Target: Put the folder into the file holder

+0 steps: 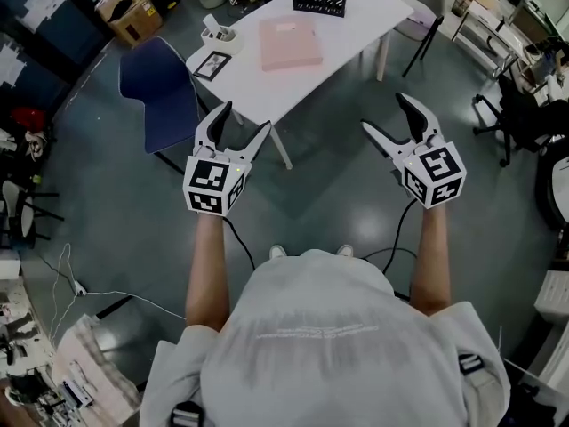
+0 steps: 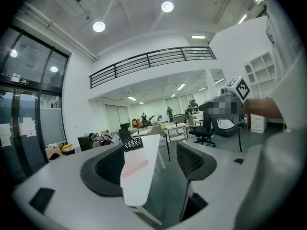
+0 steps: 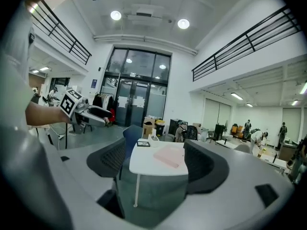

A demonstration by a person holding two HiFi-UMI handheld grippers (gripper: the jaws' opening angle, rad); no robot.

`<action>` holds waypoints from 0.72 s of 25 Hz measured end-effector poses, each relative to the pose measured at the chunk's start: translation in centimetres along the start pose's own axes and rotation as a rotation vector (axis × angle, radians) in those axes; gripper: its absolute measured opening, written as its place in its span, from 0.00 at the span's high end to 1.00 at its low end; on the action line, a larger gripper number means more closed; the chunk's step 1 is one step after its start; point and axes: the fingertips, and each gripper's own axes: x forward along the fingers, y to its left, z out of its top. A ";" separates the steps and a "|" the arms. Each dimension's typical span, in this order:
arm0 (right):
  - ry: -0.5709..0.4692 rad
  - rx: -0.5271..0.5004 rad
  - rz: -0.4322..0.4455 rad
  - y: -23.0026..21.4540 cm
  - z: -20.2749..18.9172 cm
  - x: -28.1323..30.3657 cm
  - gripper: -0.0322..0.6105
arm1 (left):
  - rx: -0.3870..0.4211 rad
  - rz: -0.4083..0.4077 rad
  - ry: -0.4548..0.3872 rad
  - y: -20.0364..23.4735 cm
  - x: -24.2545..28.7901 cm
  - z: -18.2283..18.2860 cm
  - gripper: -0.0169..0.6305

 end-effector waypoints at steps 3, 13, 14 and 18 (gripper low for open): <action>0.013 -0.005 0.010 -1.0 -0.7 -0.4 0.36 | -0.012 0.015 0.018 -0.8 0.4 0.0 0.44; -0.016 0.073 0.014 -8.0 -2.5 -4.1 0.37 | 0.002 0.058 0.047 -6.3 4.0 1.4 0.44; -0.015 0.085 0.018 -8.8 -2.7 -4.5 0.37 | 0.004 0.063 0.049 -6.9 4.4 1.7 0.44; -0.005 0.114 0.013 -11.6 -3.9 -5.7 0.39 | 0.012 0.082 0.067 -8.7 5.7 2.4 0.44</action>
